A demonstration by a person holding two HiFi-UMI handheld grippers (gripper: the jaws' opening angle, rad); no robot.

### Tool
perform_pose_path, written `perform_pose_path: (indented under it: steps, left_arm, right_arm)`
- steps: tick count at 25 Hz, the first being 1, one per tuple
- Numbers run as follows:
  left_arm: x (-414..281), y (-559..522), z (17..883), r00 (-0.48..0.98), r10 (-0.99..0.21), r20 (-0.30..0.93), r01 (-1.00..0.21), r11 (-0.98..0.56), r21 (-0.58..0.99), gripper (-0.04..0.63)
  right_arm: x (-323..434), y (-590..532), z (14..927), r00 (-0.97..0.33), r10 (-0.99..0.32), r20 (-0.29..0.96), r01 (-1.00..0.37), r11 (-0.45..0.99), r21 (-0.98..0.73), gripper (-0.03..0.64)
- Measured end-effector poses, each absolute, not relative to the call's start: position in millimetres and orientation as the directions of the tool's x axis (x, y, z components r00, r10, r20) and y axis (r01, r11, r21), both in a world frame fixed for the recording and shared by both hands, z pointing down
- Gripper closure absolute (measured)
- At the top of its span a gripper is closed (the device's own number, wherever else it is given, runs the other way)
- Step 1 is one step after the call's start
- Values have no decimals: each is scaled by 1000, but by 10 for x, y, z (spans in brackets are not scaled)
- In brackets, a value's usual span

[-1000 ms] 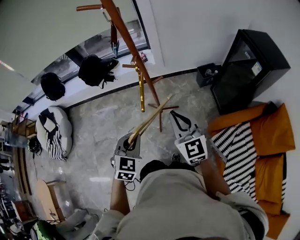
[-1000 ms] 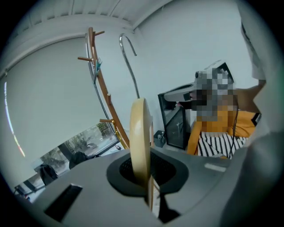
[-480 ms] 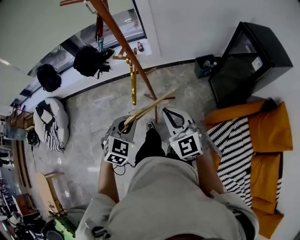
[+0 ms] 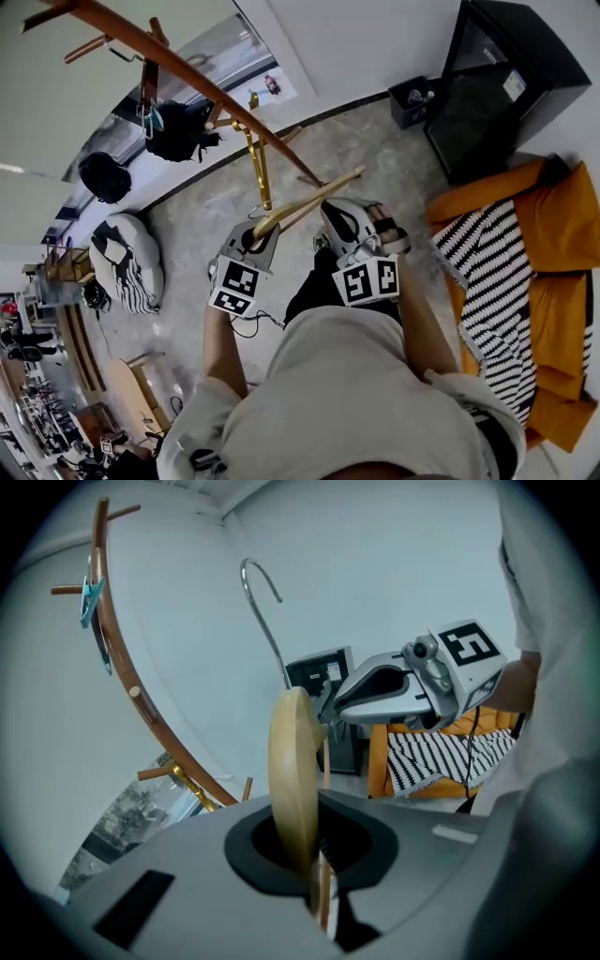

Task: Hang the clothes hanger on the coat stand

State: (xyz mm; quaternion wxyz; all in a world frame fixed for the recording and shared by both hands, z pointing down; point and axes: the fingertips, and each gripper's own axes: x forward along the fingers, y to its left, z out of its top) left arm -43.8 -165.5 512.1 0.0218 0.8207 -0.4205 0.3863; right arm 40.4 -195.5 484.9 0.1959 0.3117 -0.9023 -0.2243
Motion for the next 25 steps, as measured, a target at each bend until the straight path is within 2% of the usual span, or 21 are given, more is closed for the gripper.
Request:
perform_pose_path:
  steps: [2,4,5,8,12,15,16,18,25]
  left_arm:
    - [-419,-1699,5107,352,-663,661,-702,-654,-282,584]
    - [-433,-1719,5119,350,-650,675,-692,-665,-281,584]
    - [-444,-1725,5120,350,-645,679,-687,-670,-282,584]
    - [-457,-1731,5102,358,-642,678,-680,-677,-281,584]
    - [-434,-1648,5119,388,-634,668,-661,-697,-278,584]
    - [-458,-1642,5125,404,-626,667,-643,-713,-280,584]
    - [-479,-1656,5124,409,-628,662,-642,-714,-280,584]
    - [-553,-1696,5104,420,-643,641,-657,-703,-274,584]
    - [-907,-1958,4988,389,-714,582,-689,-645,-331,581]
  right_arm:
    - [375,-1983,4927,-723,-650,235,-452,702,550,600]
    - [330,-2012,5004,-716,-646,263,-427,704,567,488]
    - [305,-2026,5034,-714,-643,276,-417,708,571,466]
    - [230,-2065,5099,-714,-634,296,-393,713,580,442]
    - [124,-2094,5190,-684,-658,316,-324,662,676,439]
    - [7,-2114,5133,-688,-667,286,-317,631,708,439]
    - [-40,-2118,5090,-698,-662,272,-321,629,708,445]
    - [-138,-2129,5012,-714,-650,260,-313,629,712,503]
    - [-473,-2332,4910,-724,-605,332,-228,664,712,509]
